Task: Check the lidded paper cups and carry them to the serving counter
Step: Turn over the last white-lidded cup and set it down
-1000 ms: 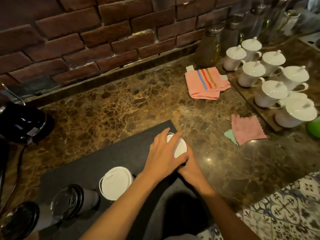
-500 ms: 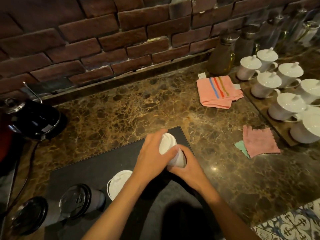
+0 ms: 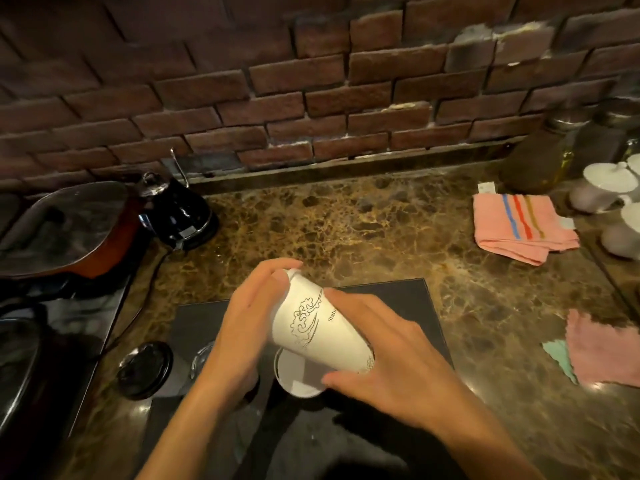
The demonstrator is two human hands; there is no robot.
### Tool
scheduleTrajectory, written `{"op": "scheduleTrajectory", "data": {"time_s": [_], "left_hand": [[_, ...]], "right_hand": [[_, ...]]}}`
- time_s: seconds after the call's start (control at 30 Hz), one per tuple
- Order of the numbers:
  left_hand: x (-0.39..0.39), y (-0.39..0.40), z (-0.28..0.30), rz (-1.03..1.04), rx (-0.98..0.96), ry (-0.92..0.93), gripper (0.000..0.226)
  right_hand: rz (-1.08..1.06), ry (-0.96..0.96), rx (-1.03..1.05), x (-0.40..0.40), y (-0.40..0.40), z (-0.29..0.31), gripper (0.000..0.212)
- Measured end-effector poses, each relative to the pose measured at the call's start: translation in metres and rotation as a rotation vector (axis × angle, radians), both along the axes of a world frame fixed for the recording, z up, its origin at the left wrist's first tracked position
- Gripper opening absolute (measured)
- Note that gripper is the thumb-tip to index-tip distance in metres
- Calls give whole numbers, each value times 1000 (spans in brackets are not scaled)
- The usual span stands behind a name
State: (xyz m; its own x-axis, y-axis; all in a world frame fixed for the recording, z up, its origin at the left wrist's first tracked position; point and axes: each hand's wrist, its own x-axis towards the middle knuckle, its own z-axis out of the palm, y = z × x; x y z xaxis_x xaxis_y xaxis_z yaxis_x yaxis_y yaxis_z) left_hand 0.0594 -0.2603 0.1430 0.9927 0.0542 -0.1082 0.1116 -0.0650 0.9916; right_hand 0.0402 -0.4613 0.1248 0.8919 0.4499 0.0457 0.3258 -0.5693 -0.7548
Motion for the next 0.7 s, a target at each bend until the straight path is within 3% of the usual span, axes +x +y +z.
{"op": "scheduleTrajectory", "data": {"time_s": [0.2,0.4,0.5,0.6,0.7], "left_hand": [[-17,16,8,17,-46,-68,45],[-28,22,7,19,11,-95,45],[-25,22,6,45,35,-135,41],[-17,24,6,125,-52,-105,31],[-10,28,9,172,-169,26,38]], "right_hand": [[43,-65,26,-6,16,24,82],[92,352,368,9,17,22,72],[130,437,418,19,19,21,66],[53,358,320,23,26,21,71],[98,-16,-17,20,34,27,79]]}}
